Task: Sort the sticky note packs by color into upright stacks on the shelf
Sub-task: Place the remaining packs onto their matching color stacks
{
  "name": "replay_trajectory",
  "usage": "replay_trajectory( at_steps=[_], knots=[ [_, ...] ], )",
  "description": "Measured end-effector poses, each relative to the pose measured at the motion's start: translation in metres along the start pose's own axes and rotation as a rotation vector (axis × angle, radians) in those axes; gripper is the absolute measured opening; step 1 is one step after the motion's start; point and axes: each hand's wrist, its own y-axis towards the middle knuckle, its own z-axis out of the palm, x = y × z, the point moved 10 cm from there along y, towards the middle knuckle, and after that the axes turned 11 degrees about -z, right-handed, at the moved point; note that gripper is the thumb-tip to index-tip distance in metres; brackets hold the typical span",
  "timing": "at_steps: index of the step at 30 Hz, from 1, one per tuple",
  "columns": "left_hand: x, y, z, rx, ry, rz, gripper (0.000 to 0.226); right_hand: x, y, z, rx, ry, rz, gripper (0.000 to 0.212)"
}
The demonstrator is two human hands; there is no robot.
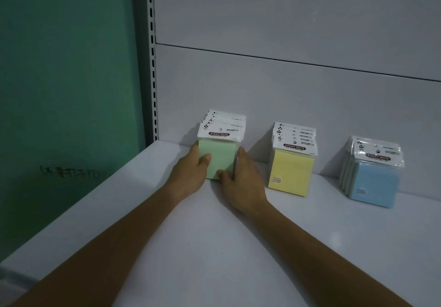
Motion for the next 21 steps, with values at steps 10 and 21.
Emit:
replay_trajectory(
  at_steps=[10, 21],
  knots=[
    [-0.009, -0.001, 0.003, 0.046, -0.062, 0.073, 0.053, -0.003, -0.001, 0.008, 0.074, 0.080, 0.018, 0.064],
    [-0.047, -0.037, -0.031, -0.369, 0.288, 0.327, 0.061, 0.031, -0.017, -0.060, -0.391, 0.179, -0.167, 0.054]
  ],
)
